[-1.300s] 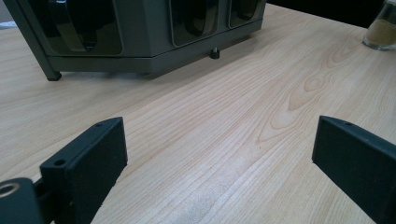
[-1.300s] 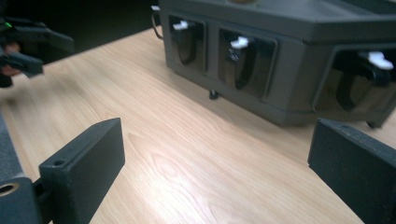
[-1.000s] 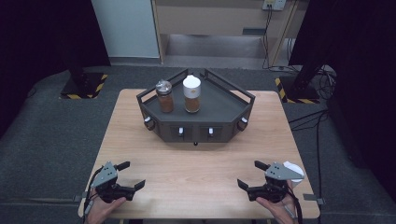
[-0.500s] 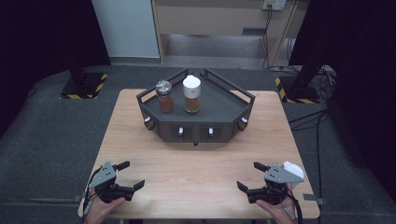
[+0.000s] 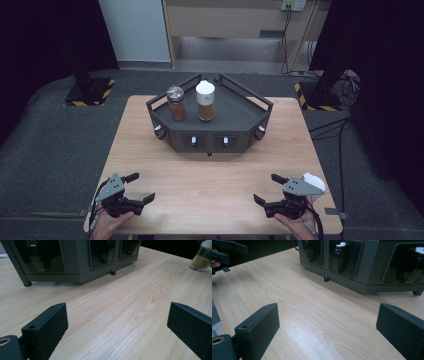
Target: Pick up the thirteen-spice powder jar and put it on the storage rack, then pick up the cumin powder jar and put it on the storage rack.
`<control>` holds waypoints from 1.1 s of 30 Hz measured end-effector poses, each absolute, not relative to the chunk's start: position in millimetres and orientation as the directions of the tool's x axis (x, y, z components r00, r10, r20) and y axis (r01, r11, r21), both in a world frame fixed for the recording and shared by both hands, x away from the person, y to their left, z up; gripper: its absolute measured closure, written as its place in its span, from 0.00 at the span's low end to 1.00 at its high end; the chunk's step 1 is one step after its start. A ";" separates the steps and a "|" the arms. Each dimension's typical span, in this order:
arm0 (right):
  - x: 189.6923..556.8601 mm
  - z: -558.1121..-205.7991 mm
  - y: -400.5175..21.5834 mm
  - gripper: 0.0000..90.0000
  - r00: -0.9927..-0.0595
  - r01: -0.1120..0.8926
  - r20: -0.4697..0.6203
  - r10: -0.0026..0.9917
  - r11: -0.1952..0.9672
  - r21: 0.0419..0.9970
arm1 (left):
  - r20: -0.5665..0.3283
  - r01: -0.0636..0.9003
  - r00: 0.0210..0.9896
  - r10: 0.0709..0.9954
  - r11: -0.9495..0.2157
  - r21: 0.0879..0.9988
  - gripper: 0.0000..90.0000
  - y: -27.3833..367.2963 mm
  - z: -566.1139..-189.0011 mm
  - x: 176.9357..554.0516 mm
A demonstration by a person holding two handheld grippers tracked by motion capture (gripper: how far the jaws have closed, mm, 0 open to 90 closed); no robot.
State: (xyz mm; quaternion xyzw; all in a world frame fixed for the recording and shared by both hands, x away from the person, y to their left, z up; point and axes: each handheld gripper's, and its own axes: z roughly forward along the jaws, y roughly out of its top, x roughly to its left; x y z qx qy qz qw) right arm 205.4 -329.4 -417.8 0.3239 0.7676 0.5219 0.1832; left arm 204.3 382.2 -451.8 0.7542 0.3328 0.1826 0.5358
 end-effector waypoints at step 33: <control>195.3 -414.5 -326.3 0.03 -0.704 0.284 0.041 0.709 0.228 0.931 | -0.083 0.308 0.715 0.694 -0.207 0.928 0.03 381.8 -451.7 205.3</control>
